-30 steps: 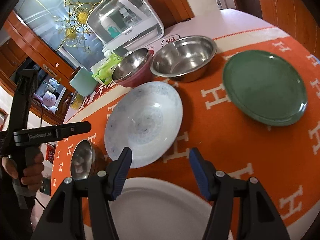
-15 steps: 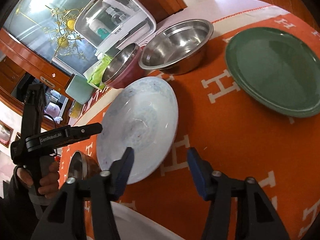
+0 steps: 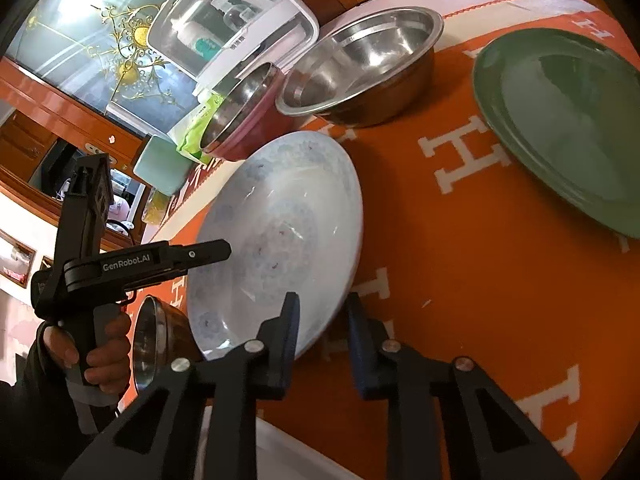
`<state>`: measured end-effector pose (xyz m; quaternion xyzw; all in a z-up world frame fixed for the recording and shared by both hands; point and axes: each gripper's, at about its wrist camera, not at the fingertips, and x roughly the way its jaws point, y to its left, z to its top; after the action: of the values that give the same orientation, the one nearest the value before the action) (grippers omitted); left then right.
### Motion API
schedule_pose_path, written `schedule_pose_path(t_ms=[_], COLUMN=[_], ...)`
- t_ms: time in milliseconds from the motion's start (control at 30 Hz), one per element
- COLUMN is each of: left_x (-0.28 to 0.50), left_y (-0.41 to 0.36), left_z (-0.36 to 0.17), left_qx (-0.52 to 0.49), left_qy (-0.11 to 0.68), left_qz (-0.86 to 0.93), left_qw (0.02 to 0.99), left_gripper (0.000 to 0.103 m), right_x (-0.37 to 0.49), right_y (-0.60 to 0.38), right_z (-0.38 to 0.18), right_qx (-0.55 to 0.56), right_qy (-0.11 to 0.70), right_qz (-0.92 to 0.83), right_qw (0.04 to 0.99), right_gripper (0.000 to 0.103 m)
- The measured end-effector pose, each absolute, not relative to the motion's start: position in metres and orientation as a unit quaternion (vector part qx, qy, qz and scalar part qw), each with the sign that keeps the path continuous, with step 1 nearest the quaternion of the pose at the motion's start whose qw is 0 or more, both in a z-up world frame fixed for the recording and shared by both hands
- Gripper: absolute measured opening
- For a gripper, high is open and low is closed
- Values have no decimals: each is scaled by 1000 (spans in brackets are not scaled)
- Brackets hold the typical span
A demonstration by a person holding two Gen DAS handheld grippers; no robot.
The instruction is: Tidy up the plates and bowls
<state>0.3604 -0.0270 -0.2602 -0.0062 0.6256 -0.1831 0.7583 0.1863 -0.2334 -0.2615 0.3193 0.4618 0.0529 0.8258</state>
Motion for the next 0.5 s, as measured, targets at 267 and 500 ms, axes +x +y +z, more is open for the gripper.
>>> schedule_pose_path(t_ms=[267, 500], left_x=[357, 354], left_y=[-42, -52], left_z=[-260, -261], left_qx=[26, 14], left_qy=[614, 614], left_qz=[-185, -188], left_qw=[767, 766], left_gripper=[41, 35], right_x=[187, 188], right_y=[-235, -236], right_z=[-263, -264], right_qx=[321, 324], right_qy=[456, 456], right_qz=[57, 62], right_qw=[828, 826], right_gripper=[20, 20])
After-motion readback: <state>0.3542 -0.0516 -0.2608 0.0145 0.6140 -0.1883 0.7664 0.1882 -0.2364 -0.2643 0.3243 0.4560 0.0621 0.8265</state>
